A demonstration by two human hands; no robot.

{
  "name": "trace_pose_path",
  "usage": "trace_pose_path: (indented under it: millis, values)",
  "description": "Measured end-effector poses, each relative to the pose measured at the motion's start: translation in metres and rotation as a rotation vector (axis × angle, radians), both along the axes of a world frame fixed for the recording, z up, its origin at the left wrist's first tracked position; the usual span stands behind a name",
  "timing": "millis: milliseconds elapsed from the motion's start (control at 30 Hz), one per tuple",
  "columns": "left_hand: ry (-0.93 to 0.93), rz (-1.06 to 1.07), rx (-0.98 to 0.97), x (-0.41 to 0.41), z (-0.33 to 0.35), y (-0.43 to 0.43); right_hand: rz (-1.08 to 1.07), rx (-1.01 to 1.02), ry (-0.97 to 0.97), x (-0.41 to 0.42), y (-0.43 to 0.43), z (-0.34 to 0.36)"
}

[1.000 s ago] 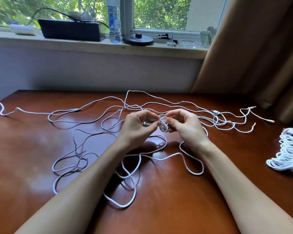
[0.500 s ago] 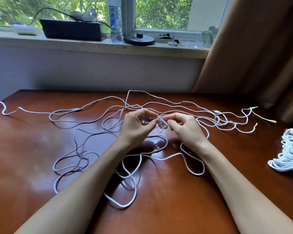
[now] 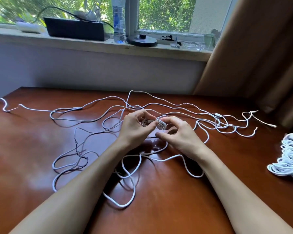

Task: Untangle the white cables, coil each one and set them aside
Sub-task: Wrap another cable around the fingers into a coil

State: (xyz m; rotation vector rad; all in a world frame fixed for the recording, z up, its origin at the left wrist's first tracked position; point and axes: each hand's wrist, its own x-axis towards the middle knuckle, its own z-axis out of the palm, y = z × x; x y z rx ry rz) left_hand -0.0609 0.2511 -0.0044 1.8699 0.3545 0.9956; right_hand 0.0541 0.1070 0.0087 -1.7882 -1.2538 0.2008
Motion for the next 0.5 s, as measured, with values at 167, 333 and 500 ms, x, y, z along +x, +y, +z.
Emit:
trace_pose_path:
  millis: [167,333,500]
  values:
    - [0.017,0.017,-0.003,-0.0017,0.0023,0.0002,-0.013,0.019,-0.104,-0.0004,0.0012,0.0013]
    - [0.053,0.044,-0.031,0.0001,0.0021,0.0021,-0.049,0.054,-0.066,0.0015,0.0015,0.0001]
    - [0.011,-0.045,-0.11,0.002,0.0089,-0.002,-0.136,0.18,0.0,0.0046,0.0003,0.0054]
